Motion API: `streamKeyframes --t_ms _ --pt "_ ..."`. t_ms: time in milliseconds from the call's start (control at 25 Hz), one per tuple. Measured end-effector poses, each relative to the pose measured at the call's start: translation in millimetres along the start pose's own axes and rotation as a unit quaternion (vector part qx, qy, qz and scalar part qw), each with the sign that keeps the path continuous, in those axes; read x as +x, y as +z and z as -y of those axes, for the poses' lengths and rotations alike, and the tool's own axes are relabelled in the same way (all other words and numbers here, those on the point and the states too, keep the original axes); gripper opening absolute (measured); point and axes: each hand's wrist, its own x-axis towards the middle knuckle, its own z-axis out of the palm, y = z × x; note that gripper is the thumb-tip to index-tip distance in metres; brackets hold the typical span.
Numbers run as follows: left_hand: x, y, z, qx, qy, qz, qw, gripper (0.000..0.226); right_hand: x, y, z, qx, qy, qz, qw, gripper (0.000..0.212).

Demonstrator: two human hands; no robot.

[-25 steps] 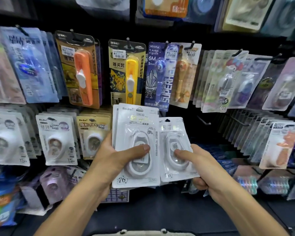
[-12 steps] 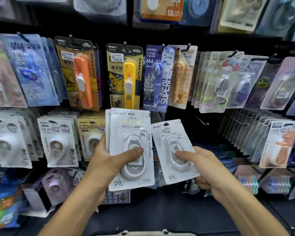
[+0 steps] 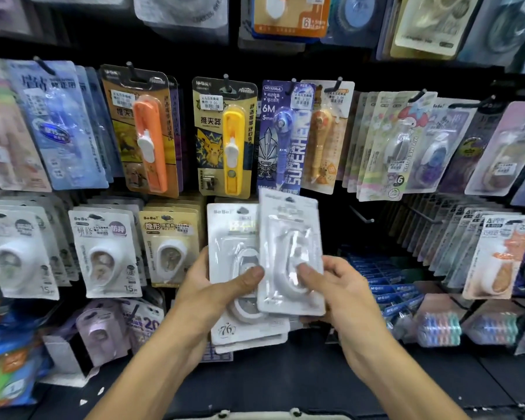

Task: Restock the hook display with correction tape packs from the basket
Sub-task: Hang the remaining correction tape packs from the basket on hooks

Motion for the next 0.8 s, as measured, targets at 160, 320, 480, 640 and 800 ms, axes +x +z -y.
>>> streamKeyframes --t_ms 160,320,480,640,800 --pt "2 -14 -7 0.007 0.02 -0.064 0.998 0.072 7 -22 4 -0.068 0.019 -0.104 0.992 0.012" --pt "4 -18 -10 0.003 0.045 -0.084 0.995 0.069 2 -21 0 -0.06 0.057 -0.084 0.993 0.013" --pt "2 -12 -8 0.011 0.054 -0.073 0.996 0.064 5 -23 -3 -0.031 0.072 -0.098 0.992 0.038" --pt "-2 -1 -2 0.027 0.06 -0.067 0.996 0.066 0 -8 -14 -0.066 0.021 0.005 0.998 0.055" --pt "-7 13 6 0.035 0.006 0.008 0.999 0.053 -5 6 -16 -0.076 -0.023 0.089 0.993 0.034"
